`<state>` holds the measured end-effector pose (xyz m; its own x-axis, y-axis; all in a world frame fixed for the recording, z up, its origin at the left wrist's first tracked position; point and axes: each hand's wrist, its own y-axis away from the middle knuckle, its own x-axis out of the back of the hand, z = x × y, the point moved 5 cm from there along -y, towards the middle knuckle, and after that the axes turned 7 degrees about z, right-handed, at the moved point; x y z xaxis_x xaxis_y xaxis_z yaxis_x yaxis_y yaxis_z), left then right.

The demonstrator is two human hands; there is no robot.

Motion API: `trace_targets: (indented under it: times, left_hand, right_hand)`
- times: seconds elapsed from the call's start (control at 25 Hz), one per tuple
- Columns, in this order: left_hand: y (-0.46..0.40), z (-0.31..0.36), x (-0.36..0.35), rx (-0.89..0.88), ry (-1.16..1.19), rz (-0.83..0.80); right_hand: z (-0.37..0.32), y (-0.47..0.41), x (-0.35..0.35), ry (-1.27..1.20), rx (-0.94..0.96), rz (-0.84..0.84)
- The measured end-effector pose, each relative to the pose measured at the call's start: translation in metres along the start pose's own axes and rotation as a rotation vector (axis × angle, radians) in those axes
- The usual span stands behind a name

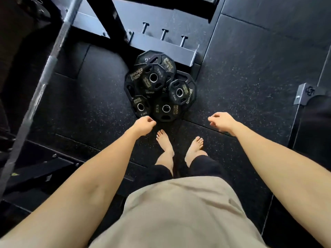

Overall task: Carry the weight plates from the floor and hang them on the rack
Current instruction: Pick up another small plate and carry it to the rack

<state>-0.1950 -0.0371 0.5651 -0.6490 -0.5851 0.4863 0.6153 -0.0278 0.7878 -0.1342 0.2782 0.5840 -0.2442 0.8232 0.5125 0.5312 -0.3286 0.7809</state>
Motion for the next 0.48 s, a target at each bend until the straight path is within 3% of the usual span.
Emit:
trace_targets:
  times: [0.2, 0.48]
  left_hand:
    - [-0.137, 0.058, 0.005, 0.021, -0.010, 0.006]
    - [-0.359, 0.109, -0.061, -0.017, -0.172, 0.069]
  right_hand:
    - [-0.024, -0.137, -0.013, -0.132, -0.121, 0.011]
    - [0.009, -0.343, -0.096, -0.339, -0.276, -0.045]
